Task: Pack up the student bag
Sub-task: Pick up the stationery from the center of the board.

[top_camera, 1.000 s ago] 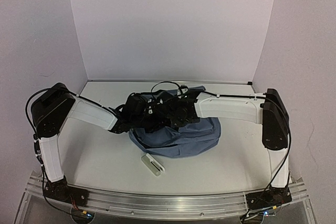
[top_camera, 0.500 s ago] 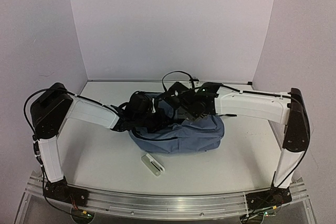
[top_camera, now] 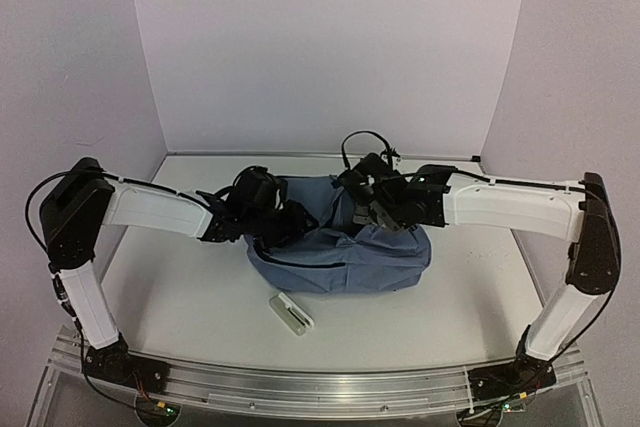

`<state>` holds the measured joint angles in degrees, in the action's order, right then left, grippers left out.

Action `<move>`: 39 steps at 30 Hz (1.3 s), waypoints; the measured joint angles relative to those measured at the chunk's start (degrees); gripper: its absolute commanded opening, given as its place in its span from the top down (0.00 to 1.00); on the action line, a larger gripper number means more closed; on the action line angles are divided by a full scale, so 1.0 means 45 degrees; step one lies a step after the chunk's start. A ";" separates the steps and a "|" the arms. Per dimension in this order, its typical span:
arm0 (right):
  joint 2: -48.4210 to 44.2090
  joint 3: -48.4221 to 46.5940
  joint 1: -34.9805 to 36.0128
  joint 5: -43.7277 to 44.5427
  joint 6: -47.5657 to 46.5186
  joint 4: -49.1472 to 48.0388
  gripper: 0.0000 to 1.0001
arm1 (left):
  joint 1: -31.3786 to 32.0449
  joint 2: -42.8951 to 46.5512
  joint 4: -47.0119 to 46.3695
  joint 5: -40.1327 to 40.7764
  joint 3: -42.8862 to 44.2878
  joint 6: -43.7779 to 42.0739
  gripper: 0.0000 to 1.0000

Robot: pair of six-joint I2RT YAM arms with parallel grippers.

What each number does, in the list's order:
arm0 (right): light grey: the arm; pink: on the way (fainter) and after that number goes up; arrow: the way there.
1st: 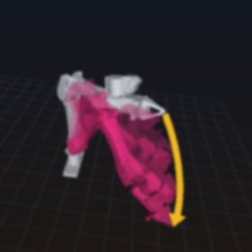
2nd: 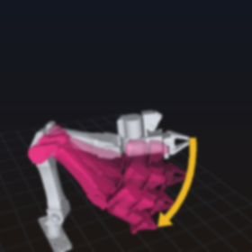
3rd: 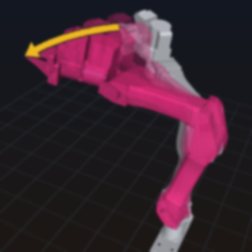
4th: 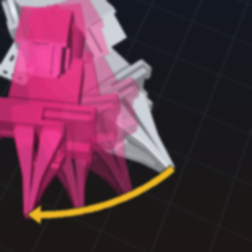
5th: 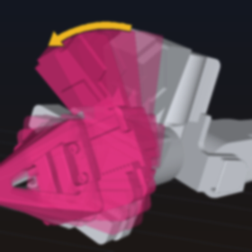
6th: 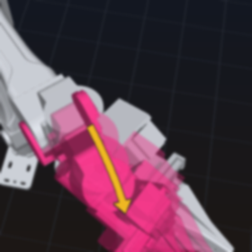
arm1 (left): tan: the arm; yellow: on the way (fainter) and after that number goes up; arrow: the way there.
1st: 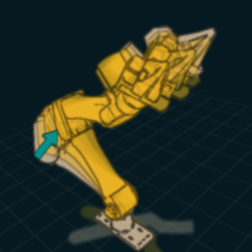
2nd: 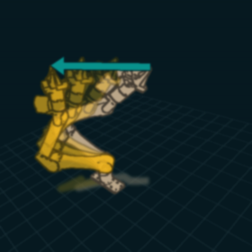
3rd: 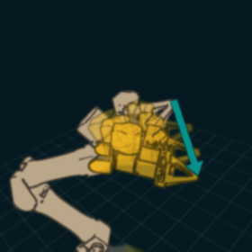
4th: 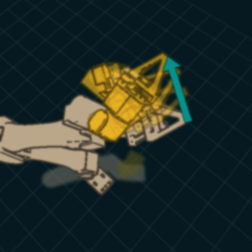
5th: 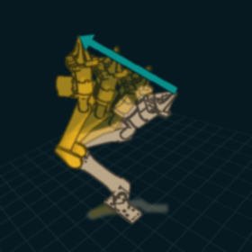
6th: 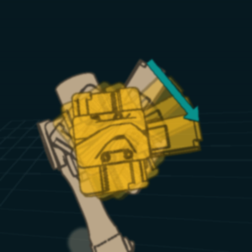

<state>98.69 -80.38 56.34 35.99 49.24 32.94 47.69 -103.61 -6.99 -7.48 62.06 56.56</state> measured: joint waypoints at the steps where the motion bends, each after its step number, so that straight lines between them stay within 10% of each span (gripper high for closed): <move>1: -0.0182 0.0114 -0.0091 -0.0107 -0.0067 -0.0075 1.00 | -0.0108 0.0310 0.0478 0.0136 0.0000 -0.0259 0.37; 11: -0.0651 0.0379 -0.0500 -0.0707 -0.0609 -0.0685 1.00 | -0.1499 0.4982 0.5005 0.0161 0.0010 -0.2397 0.14; 18: -0.0576 0.0380 -0.0515 -0.1138 -0.0833 -0.1091 1.00 | -0.6550 0.6658 0.6176 -0.0933 -0.1842 -0.2824 0.14; 25: -0.0422 0.0380 -0.0518 -0.1418 -0.0983 -0.1441 1.00 | -0.9884 0.5776 0.4316 -0.3877 -0.4313 -0.2450 0.19; 39: -0.0422 0.0375 -0.0539 -0.1676 -0.1128 -0.1542 1.00 | -1.0646 0.1813 0.0174 -0.6134 -0.4823 -0.2205 0.25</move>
<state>96.79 -78.70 53.91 28.45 44.17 26.00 -0.22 -95.45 -6.21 -35.08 40.36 46.63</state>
